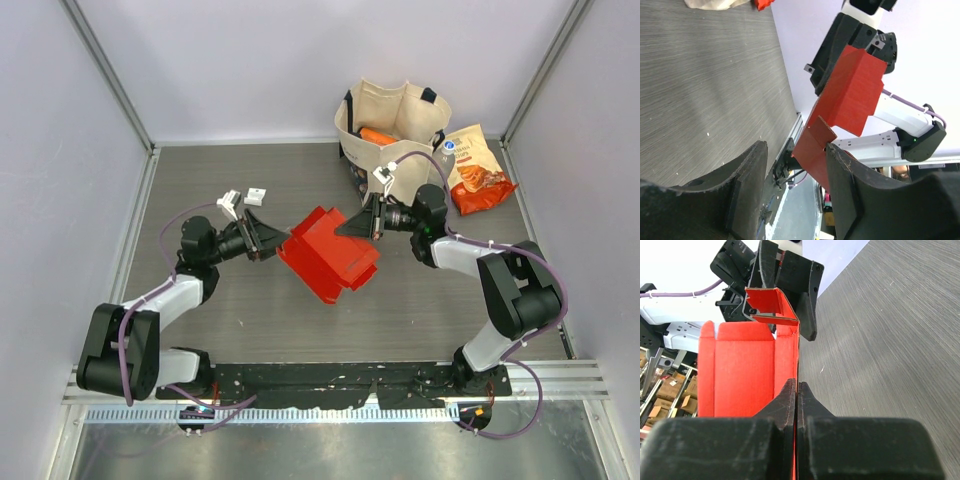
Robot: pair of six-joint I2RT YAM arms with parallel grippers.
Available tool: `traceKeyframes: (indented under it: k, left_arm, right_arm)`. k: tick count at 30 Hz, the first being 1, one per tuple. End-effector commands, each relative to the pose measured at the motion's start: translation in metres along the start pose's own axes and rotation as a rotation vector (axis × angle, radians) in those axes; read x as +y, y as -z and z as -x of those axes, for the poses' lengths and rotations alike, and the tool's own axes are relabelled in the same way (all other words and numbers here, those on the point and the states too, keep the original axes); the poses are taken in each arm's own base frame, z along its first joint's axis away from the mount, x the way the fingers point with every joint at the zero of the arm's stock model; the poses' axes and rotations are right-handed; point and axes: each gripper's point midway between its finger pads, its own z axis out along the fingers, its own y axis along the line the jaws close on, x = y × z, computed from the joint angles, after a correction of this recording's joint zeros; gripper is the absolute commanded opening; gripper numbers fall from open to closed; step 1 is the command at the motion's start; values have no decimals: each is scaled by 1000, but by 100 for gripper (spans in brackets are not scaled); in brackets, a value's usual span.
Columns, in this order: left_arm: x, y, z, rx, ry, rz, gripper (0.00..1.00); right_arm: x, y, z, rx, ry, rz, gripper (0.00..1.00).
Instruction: Fold the paper box
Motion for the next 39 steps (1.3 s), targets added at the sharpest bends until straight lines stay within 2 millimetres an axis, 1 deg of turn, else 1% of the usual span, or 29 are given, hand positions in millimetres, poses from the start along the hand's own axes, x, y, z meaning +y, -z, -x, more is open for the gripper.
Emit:
traceKeyframes:
  k: [1,2,3,5,6,9,14,18,22,25,28,29,31,32,33,34,35,37,38,39]
  left_arm:
    - [6,2,3,-69,37,33,55]
    - [10,4,3,-91,59,43,55]
    - [5,5,5,-104,78,22,56]
    - [5,5,5,-105,106,7,56]
    - [-2,4,7,-109,123,-19,57]
    - [-12,3,9,-103,120,-72,59]
    - [-24,2,12,-92,121,-134,60]
    - [-32,3,8,-66,92,-172,59]
    - [-37,1,0,-27,70,-187,57]
    - [-36,-1,-4,-15,78,-184,50]
    - [-36,-5,-11,7,74,-186,48]
    - [-36,-7,-13,17,72,-188,47]
    - [-40,-11,-20,38,61,-199,46]
    - [-41,-13,-21,41,57,-203,44]
    - [-41,-15,-22,41,61,-204,43]
    - [-40,-16,-23,41,63,-204,41]
    - [-41,-16,-22,39,56,-209,35]
    - [-40,-18,-20,31,60,-209,30]
    - [-40,-18,-20,29,59,-210,25]
    - [-40,-18,-19,26,59,-209,22]
  right_arm:
    - [20,0,8,-11,76,56,0]
    - [21,0,8,-13,80,56,1]
    - [22,0,9,-14,84,58,0]
    - [27,0,10,-17,98,64,1]
    - [28,1,10,-18,102,67,0]
    - [29,0,11,-17,108,75,0]
    - [32,-3,9,-17,103,91,0]
    - [32,-3,10,-26,104,87,0]
    - [31,-4,14,-40,95,80,0]
    - [32,-4,18,-58,90,83,0]
    - [35,-6,21,-76,64,101,0]
    - [41,-5,24,-91,61,126,0]
    - [47,-5,26,-104,47,157,0]
    - [50,-5,26,-116,72,185,0]
    - [54,-4,27,-117,27,202,0]
    - [56,-4,27,-121,20,219,0]
    - [59,-4,26,-128,32,245,0]
    - [60,-4,25,-126,4,259,0]
    - [59,-4,23,-126,-1,258,0]
    - [59,-5,22,-125,-6,257,0]
